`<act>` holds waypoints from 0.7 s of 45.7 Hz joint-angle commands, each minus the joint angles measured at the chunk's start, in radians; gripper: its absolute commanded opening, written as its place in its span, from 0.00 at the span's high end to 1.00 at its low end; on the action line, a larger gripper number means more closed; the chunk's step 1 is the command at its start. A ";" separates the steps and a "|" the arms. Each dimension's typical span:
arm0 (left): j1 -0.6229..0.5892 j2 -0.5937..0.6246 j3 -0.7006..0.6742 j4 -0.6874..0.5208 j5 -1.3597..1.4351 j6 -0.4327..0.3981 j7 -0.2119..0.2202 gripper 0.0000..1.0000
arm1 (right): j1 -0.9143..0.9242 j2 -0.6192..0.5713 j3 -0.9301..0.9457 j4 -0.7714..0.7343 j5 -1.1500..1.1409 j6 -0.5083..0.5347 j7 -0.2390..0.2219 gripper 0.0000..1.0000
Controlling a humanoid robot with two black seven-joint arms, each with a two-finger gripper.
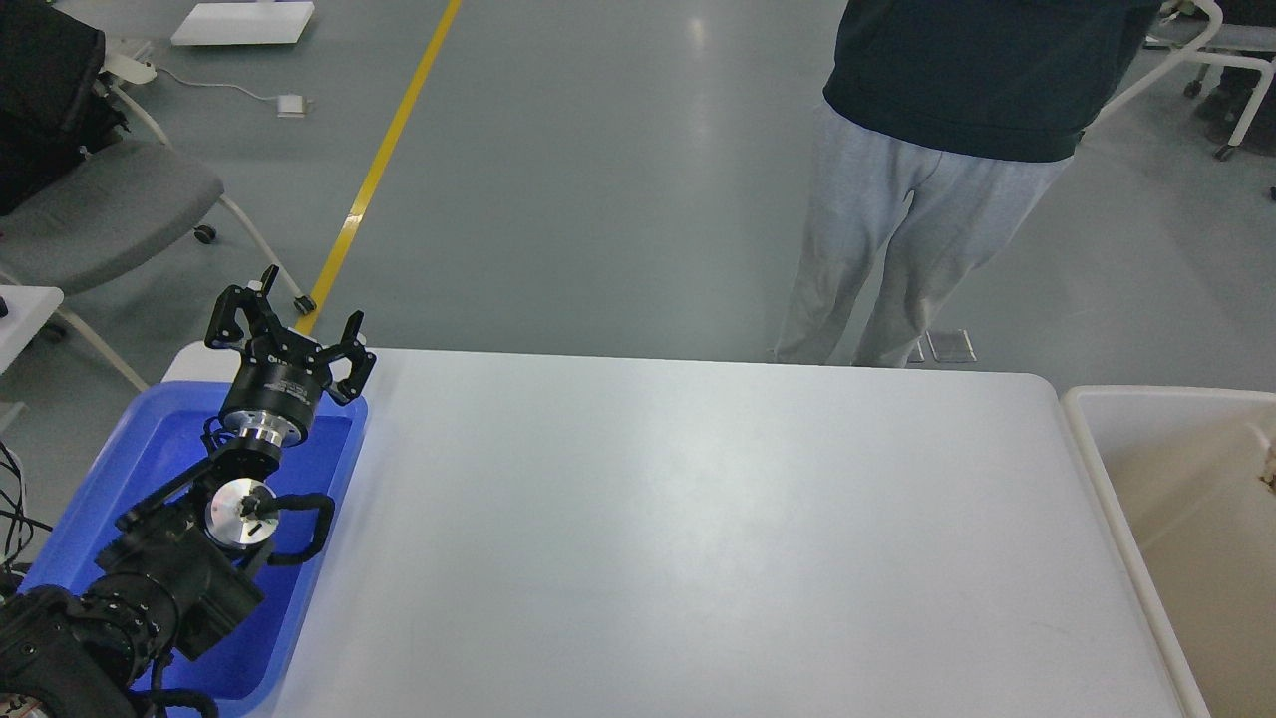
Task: Tidy desktop
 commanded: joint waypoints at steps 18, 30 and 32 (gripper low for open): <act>0.000 0.000 0.000 0.000 0.000 0.000 0.001 0.00 | -0.319 0.418 0.272 -0.605 0.198 -0.010 -0.060 1.00; 0.000 0.001 0.000 0.000 0.000 0.000 -0.001 0.00 | -0.321 0.454 0.275 -0.653 0.198 -0.016 -0.071 1.00; 0.000 0.001 0.000 0.000 0.000 0.000 -0.001 0.00 | -0.321 0.457 0.275 -0.653 0.198 -0.018 -0.071 1.00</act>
